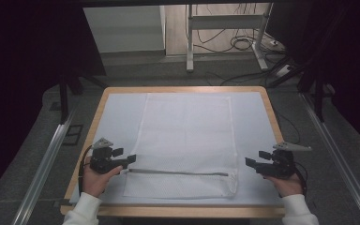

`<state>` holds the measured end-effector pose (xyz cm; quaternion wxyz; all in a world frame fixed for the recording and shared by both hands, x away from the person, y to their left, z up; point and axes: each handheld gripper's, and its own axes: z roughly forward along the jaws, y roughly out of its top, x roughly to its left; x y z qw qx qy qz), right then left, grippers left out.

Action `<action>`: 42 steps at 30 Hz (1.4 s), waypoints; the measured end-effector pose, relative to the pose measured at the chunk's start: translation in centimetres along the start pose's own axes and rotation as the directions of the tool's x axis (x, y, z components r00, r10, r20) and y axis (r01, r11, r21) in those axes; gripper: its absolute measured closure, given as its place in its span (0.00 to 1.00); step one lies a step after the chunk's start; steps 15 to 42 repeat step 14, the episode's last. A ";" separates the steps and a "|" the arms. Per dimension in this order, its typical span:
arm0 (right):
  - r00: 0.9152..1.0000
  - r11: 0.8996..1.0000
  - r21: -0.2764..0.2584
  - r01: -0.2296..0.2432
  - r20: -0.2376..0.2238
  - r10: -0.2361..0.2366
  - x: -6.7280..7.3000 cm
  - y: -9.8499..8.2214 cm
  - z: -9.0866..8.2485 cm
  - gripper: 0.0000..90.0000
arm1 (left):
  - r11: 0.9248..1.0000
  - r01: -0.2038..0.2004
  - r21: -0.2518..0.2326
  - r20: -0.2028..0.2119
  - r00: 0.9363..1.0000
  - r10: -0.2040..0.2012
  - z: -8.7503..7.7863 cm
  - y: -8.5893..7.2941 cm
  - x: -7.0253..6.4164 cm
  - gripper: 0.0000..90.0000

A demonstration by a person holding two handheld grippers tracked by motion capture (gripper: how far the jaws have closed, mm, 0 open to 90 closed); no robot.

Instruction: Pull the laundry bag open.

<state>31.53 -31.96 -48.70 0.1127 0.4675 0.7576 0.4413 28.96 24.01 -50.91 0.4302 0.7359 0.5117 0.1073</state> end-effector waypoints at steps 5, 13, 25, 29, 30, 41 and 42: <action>1.000 1.000 -0.007 0.015 0.010 -0.015 0.1 0.1 0.0 0.25 | 1.000 -0.003 0.003 -0.004 1.000 0.003 -0.2 -0.2 0.0 0.33; 0.998 0.998 -0.023 0.059 -0.003 -0.060 0.8 0.3 0.3 0.16 | 1.000 -0.005 -0.013 -0.009 1.000 0.005 -0.5 -0.6 0.3 0.30; 0.998 0.998 -0.023 0.059 -0.003 -0.060 0.8 0.3 0.3 0.16 | 1.000 -0.006 -0.013 -0.015 1.000 0.006 -0.5 -0.6 0.4 0.30; 0.998 0.998 -0.023 0.059 -0.003 -0.060 0.8 0.3 0.3 0.16 | 1.000 -0.006 -0.013 -0.015 1.000 0.006 -0.5 -0.6 0.4 0.30; 0.998 0.998 -0.023 0.059 -0.003 -0.060 0.8 0.3 0.3 0.16 | 1.000 -0.006 -0.013 -0.015 1.000 0.006 -0.5 -0.6 0.4 0.30; 0.998 0.998 -0.023 0.059 -0.003 -0.060 0.8 0.3 0.3 0.16 | 1.000 -0.006 -0.013 -0.015 1.000 0.006 -0.5 -0.6 0.4 0.30; 0.998 0.998 -0.023 0.059 -0.003 -0.060 0.8 0.3 0.3 0.16 | 1.000 -0.006 -0.013 -0.015 1.000 0.006 -0.5 -0.6 0.4 0.30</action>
